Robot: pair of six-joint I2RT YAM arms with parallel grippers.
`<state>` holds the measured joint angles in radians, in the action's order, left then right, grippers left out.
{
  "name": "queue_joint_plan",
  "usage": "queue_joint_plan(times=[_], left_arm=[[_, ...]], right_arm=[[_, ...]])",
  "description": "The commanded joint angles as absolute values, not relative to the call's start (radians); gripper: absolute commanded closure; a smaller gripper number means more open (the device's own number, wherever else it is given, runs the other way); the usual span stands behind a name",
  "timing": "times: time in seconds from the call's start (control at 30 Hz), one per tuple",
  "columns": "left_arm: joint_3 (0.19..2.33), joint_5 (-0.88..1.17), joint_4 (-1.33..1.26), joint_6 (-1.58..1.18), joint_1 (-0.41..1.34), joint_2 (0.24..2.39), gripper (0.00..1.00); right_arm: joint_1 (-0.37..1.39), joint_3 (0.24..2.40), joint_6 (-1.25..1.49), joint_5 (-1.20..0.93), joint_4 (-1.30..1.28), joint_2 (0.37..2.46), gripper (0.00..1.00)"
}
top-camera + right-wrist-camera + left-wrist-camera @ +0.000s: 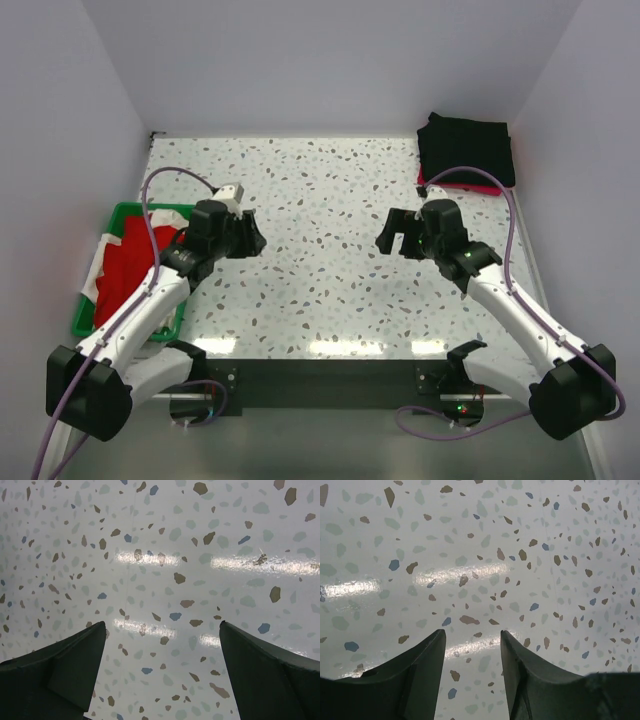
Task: Fold and stack the t-shirts
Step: Grab the tshirt from the pile
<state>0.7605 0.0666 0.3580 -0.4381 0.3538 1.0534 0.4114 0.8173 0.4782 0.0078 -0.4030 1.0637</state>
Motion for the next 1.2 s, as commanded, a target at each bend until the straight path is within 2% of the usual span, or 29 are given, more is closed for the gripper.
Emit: queue_joint_plan(times=[0.0, 0.2, 0.33, 0.5, 0.53, 0.57, 0.63, 0.9, 1.1, 1.17], left_arm=[[0.791, 0.014, 0.333, -0.462, 0.345, 1.058, 0.47], [0.866, -0.04, 0.386, -0.546, 0.298, 1.109, 0.42], [0.916, -0.113, 0.457, -0.613, 0.171, 1.134, 0.39], [1.006, -0.432, 0.658, -0.748, 0.066, 1.175, 0.26], [1.012, -0.468, 0.684, -0.767, 0.026, 1.175, 0.22], [1.014, -0.539, 0.721, -0.8, 0.008, 1.172, 0.1], [1.002, -0.552, 0.721, -0.802, -0.071, 1.172, 0.07], [1.005, -0.54, 0.663, -0.871, -0.205, 1.345, 0.09], [1.009, -0.473, 0.568, -0.887, -0.248, 1.512, 0.16], [1.006, -0.437, 0.555, -0.891, -0.253, 1.535, 0.25]], right_arm=[[0.413, 0.834, 0.46, 0.002, -0.393, 1.039, 0.01], [0.411, 0.833, 0.468, -0.046, -0.402, 1.034, 0.01], [0.411, 0.836, 0.477, -0.075, -0.408, 1.038, 0.01], [0.411, 0.844, 0.482, -0.115, -0.407, 1.037, 0.01], [0.411, 0.839, 0.482, -0.123, -0.402, 1.038, 0.01], [0.411, 0.838, 0.483, -0.135, -0.402, 1.04, 0.01], [0.414, 0.827, 0.488, -0.156, -0.388, 1.048, 0.01], [0.423, 0.816, 0.492, -0.176, -0.373, 1.057, 0.01], [0.425, 0.813, 0.492, -0.184, -0.364, 1.054, 0.01], [0.425, 0.815, 0.491, -0.184, -0.362, 1.054, 0.01]])
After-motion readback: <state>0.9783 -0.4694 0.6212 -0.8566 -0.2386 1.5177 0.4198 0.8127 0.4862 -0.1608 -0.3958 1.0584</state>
